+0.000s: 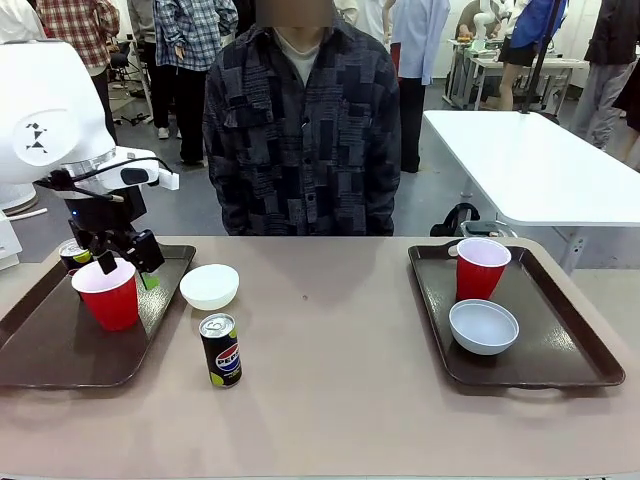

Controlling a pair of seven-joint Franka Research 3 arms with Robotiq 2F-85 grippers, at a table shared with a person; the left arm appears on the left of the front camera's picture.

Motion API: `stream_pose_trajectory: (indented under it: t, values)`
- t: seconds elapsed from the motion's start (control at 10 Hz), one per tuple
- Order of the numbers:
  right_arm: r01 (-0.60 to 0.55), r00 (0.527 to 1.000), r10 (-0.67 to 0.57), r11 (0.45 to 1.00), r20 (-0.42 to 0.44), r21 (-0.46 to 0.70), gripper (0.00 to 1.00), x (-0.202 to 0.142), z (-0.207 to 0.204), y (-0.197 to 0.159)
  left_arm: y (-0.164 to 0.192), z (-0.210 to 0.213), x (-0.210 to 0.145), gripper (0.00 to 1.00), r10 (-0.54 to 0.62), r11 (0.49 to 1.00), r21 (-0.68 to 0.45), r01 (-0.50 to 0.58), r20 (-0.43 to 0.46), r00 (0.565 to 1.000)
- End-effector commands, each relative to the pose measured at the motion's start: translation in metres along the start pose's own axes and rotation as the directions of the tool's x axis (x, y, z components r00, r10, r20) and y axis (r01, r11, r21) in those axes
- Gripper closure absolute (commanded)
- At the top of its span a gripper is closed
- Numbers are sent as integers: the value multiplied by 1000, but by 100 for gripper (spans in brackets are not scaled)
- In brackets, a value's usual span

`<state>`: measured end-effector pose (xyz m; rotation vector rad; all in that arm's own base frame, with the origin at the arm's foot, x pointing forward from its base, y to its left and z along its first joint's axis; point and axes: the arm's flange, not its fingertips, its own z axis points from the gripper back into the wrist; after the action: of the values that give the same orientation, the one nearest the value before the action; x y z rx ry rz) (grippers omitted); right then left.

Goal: Prepare tableware on both trays.
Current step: Pick up a Picnic Bowl from the table and place it on a Handle tray.

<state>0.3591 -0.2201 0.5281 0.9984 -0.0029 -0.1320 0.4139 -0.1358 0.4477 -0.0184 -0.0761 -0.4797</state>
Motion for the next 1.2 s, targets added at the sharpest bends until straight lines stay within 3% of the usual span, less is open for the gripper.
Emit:
stream_pose_trajectory:
  t: [0.0, 1.1]
  values:
    - [-1, 1000, 1, 1000, 1, 7, 0, 0, 0, 0, -8, -1, 13, 0, -10, 1000, 23, 10, 9, 1000]
    - [-1, 1000, 1, 1000, 1, 7, 0, 0, 0, 0, -23, -39, 79, 0, -13, 999, 33, 13, 9, 1000]
